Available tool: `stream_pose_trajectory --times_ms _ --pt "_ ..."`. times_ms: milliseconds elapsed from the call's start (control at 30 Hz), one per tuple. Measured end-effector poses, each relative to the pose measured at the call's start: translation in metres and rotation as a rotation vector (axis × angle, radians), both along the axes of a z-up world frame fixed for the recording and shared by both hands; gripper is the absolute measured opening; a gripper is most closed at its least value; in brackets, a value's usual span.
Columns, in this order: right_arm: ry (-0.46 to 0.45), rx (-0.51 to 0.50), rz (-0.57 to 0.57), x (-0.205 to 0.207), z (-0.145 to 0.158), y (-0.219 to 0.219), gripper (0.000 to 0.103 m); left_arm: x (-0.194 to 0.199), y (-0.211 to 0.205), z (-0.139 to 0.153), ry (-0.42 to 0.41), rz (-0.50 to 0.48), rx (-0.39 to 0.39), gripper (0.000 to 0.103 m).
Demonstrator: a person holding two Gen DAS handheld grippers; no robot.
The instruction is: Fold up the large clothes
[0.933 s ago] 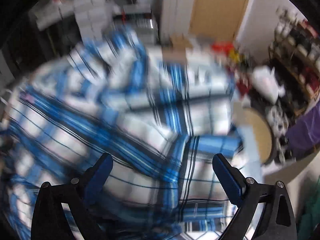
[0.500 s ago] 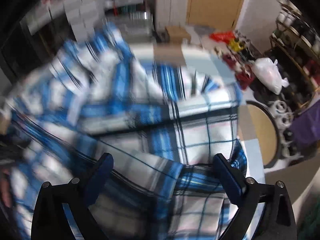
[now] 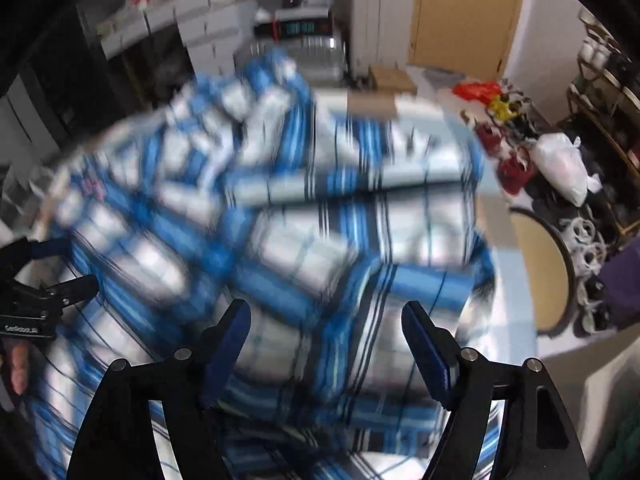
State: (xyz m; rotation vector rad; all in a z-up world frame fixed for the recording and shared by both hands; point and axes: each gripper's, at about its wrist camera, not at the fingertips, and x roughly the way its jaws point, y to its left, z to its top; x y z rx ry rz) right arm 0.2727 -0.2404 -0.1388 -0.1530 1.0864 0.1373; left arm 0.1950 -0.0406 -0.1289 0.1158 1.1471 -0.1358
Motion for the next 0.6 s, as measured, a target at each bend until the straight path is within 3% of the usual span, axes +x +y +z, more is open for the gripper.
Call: stream_pose_trajectory --times_ms 33,133,167,233,267,333,400,467,500,600 --pt "-0.052 -0.004 0.009 -0.006 0.000 0.002 0.079 0.000 0.001 -0.003 0.008 0.025 -0.009 0.102" --pt "-0.058 -0.051 -0.002 -0.012 0.004 0.010 0.074 0.001 -0.003 -0.001 0.064 0.047 0.012 0.102" --pt "-0.078 -0.034 0.003 -0.016 0.012 0.012 0.064 -0.003 -0.007 0.005 0.037 0.030 -0.005 0.102" --pt "-0.164 0.019 0.026 -0.027 0.031 0.020 0.068 -0.010 -0.014 0.010 -0.008 0.003 -0.018 0.102" --pt "-0.179 0.016 0.030 -0.028 0.033 0.025 0.077 -0.010 -0.018 0.002 -0.001 0.003 0.014 0.102" --pt "-0.141 -0.029 0.032 -0.022 0.019 0.036 0.082 -0.004 -0.021 -0.018 0.063 0.009 0.061 0.102" --pt "-0.043 -0.072 0.025 -0.011 -0.008 0.042 0.079 -0.005 -0.010 -0.031 0.054 0.043 -0.011 0.102" --pt "-0.080 -0.021 0.011 -0.027 -0.005 0.034 0.082 -0.008 -0.007 -0.037 0.056 0.022 -0.017 0.102" --pt "-0.039 -0.016 0.030 -0.027 -0.009 0.034 0.082 -0.011 -0.006 -0.039 0.058 -0.005 -0.006 0.102" --pt "-0.128 -0.048 0.091 -0.040 0.007 0.034 0.074 -0.017 0.007 -0.032 0.001 0.015 -0.030 0.102"
